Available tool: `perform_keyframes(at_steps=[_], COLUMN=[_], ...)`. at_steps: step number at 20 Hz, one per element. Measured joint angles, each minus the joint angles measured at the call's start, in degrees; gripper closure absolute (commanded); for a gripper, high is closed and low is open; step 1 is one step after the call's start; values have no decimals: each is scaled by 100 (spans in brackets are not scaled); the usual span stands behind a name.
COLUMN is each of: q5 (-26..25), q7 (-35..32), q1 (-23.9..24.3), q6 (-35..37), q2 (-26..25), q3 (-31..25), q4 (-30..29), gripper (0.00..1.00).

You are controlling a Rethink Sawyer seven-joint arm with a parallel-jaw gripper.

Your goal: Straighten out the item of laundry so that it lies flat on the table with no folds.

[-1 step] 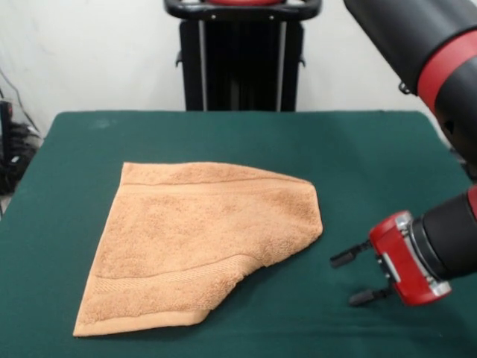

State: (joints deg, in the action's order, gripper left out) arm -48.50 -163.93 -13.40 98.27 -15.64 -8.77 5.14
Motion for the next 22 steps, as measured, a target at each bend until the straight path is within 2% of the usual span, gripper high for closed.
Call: perform_keyframes(at_steps=[22], q5=[-25], q7=[1], q1=[15], q6=[-193], q2=[-12], q3=[44], q4=[36], gripper=[0])
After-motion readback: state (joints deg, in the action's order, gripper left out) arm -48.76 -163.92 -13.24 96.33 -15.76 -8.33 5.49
